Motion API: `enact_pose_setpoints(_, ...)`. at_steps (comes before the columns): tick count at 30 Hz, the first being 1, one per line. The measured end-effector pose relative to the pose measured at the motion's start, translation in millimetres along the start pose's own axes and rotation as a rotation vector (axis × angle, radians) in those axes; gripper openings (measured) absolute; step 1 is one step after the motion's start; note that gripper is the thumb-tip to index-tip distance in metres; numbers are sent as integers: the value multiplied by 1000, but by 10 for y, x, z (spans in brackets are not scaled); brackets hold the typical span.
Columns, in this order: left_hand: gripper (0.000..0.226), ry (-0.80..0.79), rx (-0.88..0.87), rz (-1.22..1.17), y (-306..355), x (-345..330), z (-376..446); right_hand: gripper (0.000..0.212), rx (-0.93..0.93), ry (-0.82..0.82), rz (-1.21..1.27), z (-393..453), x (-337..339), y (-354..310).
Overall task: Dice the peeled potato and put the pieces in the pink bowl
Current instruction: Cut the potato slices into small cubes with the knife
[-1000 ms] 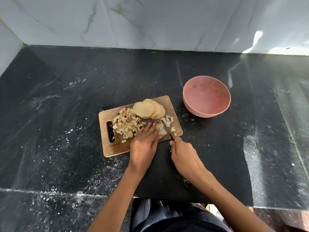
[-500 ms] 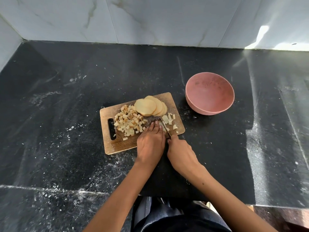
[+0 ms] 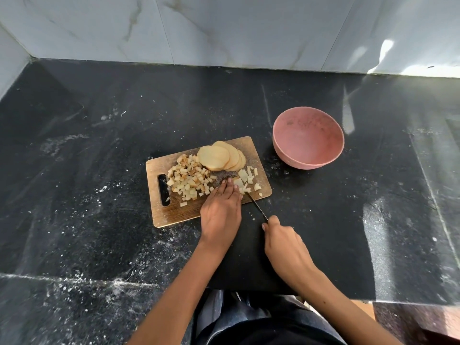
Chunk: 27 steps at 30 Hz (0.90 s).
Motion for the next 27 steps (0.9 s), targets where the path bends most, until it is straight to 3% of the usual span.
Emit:
enact_pose_setpoints(7,29,29,-74,126,-81,53,-135,24,65,19,88,106,132,-151)
enact_pose_setpoints(27,33,97,-59,36,-99,42,-28,26,12,-24,42,367,56,-473)
Point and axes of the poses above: each hand's wrist, its own z-axis towards the middle knuckle, its own x-axis out of the back of the hand, y = z × x, the point moved 2 cm from there along z, towards the middle knuckle, and after that the axes turned 5 degrees about z, right-handed, at the moved point
